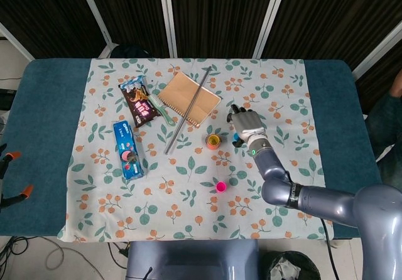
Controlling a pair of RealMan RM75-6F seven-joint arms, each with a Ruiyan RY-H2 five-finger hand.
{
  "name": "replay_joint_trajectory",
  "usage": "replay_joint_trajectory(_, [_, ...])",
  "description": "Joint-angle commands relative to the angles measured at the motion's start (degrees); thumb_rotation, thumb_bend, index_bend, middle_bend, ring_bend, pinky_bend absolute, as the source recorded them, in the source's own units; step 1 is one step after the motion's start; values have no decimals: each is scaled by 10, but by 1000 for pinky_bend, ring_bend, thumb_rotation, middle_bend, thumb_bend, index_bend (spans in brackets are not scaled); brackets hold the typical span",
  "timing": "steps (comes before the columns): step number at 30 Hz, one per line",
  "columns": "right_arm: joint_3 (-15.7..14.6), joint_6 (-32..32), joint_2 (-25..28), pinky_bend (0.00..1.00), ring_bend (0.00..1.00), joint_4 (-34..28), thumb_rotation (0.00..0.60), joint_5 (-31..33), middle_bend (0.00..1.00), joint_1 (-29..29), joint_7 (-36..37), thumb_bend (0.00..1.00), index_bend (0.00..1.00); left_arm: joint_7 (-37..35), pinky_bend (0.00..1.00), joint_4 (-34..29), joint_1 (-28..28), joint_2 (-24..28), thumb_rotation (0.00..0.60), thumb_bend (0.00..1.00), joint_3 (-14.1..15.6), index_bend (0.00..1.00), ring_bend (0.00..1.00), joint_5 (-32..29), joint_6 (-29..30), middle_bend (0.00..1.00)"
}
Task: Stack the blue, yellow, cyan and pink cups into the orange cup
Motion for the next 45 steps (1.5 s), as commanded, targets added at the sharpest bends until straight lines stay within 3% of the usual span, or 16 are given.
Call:
replay_joint_trajectory(1, [-5, -4, -2, 199, 115, 6, 600, -11, 0, -9, 8, 323, 347, 1, 0, -1, 0, 0, 600, 193, 1, 224, 0, 0, 0, 11])
replay_joint_trajectory(15, [2, -13, -53, 202, 115, 72, 600, -88, 0, -46, 59, 322, 389, 5, 0, -1, 0, 1, 600, 193, 1, 225, 0, -4, -3, 11])
replay_joint_trajectory(45, [6, -54, -88, 205, 116, 139, 600, -88, 0, -54, 63, 388, 452, 9, 0, -2, -2, 2, 600, 193, 0, 227, 0, -9, -6, 11])
